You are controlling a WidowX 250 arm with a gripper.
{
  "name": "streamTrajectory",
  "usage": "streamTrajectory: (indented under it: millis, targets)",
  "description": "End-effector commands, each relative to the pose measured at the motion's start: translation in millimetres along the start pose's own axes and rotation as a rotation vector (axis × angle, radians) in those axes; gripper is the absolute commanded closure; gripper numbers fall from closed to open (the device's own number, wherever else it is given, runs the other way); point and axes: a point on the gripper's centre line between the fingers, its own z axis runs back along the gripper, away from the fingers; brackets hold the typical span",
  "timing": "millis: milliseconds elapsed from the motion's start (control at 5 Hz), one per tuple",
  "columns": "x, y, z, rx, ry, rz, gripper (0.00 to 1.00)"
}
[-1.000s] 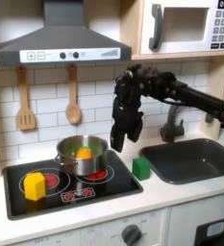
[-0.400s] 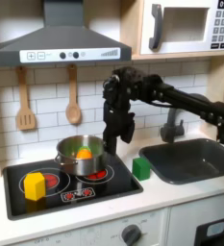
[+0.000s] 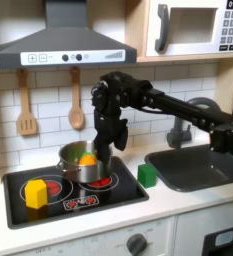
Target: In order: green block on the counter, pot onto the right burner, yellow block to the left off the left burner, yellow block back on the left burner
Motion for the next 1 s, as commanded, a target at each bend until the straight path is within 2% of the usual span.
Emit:
streamTrajectory:
  millis: [0,400,800]
  targets:
    - [12.0,-9.3,12.4,-0.039,-0.013,-0.012,0.0]
    - [22.9,-8.3,8.3,-0.043,-0.014,-0.013,0.0]
    - [35.1,-4.5,-0.2,-0.028,-0.015,-0.029,0.0]
